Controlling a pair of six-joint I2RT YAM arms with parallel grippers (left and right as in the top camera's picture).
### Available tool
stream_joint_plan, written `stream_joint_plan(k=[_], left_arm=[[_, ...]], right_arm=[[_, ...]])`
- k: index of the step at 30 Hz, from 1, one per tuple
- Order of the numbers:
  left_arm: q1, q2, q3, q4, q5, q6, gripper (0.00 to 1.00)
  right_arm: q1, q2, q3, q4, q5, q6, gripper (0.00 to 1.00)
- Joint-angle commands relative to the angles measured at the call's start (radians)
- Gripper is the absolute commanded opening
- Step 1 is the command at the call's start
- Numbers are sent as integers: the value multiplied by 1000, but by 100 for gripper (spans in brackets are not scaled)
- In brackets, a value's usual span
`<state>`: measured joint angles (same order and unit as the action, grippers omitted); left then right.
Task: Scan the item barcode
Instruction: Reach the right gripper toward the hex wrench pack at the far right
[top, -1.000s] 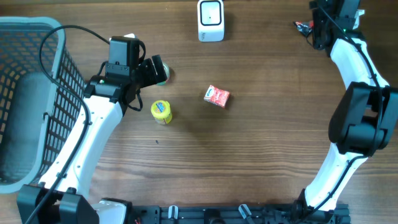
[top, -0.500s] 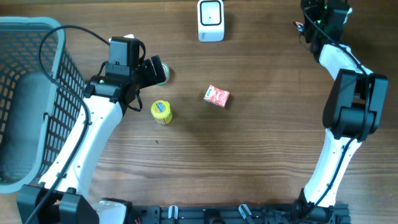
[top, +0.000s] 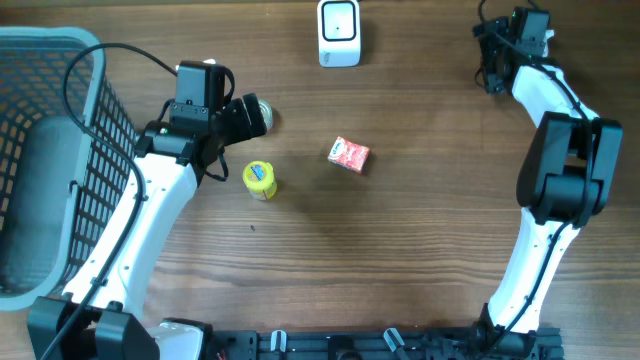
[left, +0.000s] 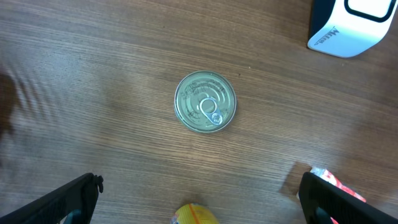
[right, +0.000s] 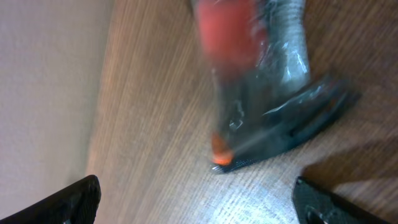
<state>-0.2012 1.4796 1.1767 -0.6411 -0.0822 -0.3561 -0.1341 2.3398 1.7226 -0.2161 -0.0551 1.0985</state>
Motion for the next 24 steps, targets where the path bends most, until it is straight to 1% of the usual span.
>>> stream_joint_plan(k=[1,4,5,7,8,10,11,15,18,19,21,23,24], left_arm=[[0,-3,2,-8,-17,12,100],[0,-3,2,-14,-17,13,100],[0,-3,2,-14,-17,13,100],[0,-3,2,-14,-17,13,100],[0,-3,2,-14,-17,13,100],[0,-3,2,-14,-17,13,100],[0,-3,2,-14,-17,13,100],[0,-3,2,-14,-17,13,100],[0,-3,2,-14,-17,13,100],[0,-3,2,-14,-17,13,100],[0,-3,2,-14,-17,12,100],[0,-3,2,-14,-16,12,100],[0,-3,2,-14,-16,12,100]], right_arm=[[56,35,-32,-59,9,2,100],[111,35,-32,-81,-5,-1,100],[126,35,-32,-79,-5,-23,100],[163,29,-32,-53,3,-129,100],[173,21,-32,-72,26,-126,100],[194,-7,-32,-169,143,-37,100],[197,-20,-32,-200,189,-14,100],[178,-32,-32,-218,267,-77,100],[152,-32,-32,-249,360,-78,100],[144,-32,-32,-249,423,-79,100],[133,-32,-32,-230,513,-138,100],[127,-32,-32,-154,557,-299,100],[127,-32,-32,-125,563,-349,100]])
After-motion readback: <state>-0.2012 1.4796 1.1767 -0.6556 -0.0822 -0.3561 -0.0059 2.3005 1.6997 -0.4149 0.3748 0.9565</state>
